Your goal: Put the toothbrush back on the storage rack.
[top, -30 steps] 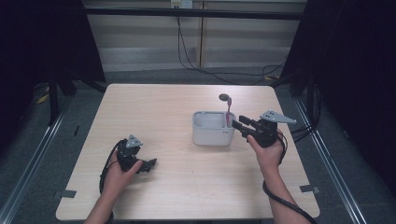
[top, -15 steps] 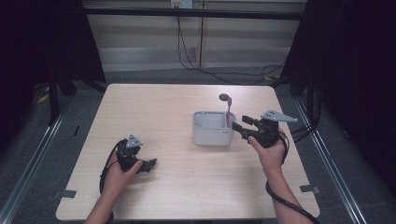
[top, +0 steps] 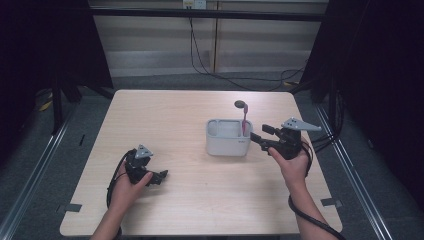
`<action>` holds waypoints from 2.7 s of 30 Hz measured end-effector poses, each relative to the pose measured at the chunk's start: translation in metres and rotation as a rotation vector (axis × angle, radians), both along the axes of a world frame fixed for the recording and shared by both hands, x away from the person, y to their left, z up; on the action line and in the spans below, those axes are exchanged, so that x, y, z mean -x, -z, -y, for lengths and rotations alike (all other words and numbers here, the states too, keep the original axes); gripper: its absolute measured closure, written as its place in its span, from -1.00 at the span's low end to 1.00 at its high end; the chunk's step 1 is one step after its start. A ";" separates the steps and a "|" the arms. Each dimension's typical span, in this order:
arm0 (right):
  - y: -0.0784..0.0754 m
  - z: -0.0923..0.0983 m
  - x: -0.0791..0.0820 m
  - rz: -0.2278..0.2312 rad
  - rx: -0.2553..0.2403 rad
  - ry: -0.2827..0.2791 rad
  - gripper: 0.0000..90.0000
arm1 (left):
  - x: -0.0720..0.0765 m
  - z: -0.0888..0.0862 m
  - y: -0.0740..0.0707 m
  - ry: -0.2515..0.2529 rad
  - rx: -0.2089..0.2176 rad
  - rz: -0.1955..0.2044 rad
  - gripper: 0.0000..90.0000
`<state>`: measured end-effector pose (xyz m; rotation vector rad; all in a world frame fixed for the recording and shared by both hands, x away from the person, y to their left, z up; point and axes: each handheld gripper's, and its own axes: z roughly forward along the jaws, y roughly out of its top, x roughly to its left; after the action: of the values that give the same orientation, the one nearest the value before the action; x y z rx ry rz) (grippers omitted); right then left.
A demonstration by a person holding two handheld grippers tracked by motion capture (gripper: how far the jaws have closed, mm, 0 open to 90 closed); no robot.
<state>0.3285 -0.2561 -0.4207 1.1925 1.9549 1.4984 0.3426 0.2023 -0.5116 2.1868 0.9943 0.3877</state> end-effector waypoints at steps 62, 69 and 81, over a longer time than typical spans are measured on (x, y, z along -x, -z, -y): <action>0.056 0.044 0.026 -0.170 0.120 -0.063 -0.56 | 0.000 0.000 0.000 0.000 0.001 0.000 -1.00; 0.063 0.048 0.027 -0.188 0.158 -0.057 -0.56 | 0.000 0.000 0.000 0.000 0.001 0.000 -1.00; 0.073 0.051 0.026 -0.219 0.219 -0.061 -0.56 | 0.000 0.000 0.000 0.000 0.001 -0.002 -1.00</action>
<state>0.3024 -0.3069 -0.4933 1.2538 2.2503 1.1847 0.3422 0.2021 -0.5116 2.1866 0.9949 0.3845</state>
